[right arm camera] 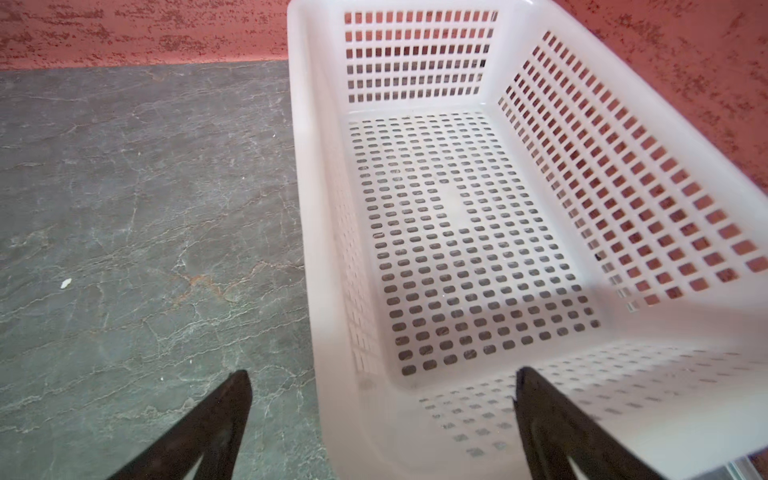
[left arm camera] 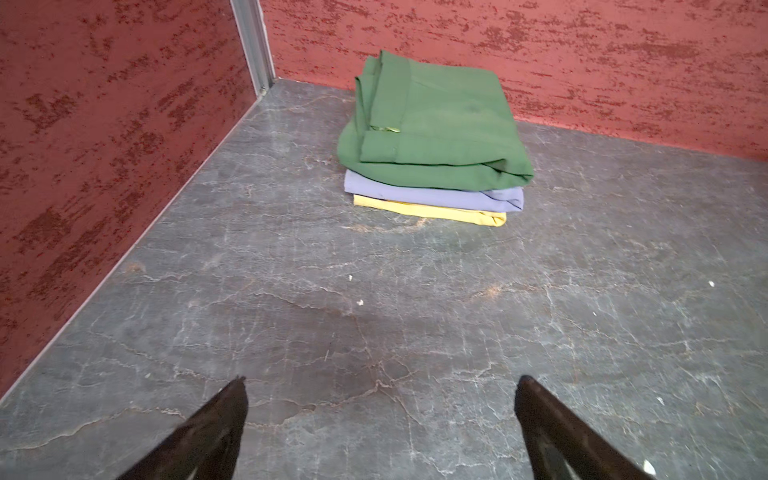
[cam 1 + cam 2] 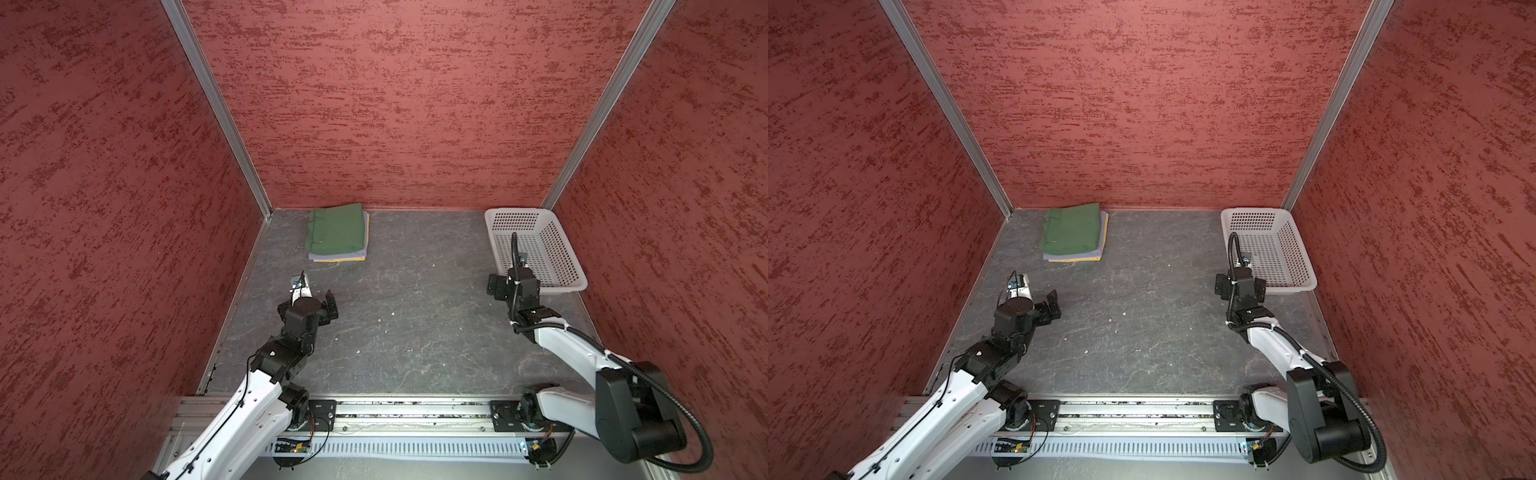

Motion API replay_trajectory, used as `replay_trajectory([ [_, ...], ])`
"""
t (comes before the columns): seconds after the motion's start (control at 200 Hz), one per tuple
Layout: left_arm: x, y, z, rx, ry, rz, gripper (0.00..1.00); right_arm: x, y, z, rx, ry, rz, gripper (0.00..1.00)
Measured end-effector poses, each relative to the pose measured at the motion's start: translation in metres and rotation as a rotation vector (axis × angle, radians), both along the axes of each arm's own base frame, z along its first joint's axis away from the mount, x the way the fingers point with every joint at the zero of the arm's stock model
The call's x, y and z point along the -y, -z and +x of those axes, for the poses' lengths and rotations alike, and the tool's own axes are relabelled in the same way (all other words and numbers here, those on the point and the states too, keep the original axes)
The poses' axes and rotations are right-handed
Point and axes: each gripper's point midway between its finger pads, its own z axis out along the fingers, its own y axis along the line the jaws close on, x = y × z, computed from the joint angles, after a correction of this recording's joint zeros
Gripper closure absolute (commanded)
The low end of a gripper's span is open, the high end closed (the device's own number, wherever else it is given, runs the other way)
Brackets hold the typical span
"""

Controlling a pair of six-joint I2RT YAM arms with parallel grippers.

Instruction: Fold and stack the skirts

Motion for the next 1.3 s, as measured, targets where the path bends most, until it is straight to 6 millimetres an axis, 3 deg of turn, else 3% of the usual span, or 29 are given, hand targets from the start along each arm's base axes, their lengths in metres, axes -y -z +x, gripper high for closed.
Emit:
replay_trajectory([
  [0.366, -0.014, 0.012, 0.03, -0.02, -0.042, 0.029, 0.01, 0.038, -0.011, 0.03, 0.235, 0.014, 0.046, 0.01],
  [0.551, -0.011, 0.004, 0.043, 0.024, -0.013, 0.017, 0.01, 0.058, -0.02, 0.039, 0.325, 0.017, 0.099, 0.01],
  [0.787, -0.006, -0.003, 0.058, 0.073, 0.015, 0.019, 0.01, 0.038, -0.025, 0.025, 0.461, -0.124, 0.091, 0.01],
  [1.012, -0.001, 0.004, 0.079, 0.101, 0.055, 0.088, 0.01, 0.027, -0.028, 0.033, 0.466, -0.166, 0.101, 0.01],
  [1.303, -0.018, 0.051, 0.112, 0.115, 0.06, 0.166, 0.01, 0.027, -0.027, 0.033, 0.465, -0.169, 0.102, 0.01],
])
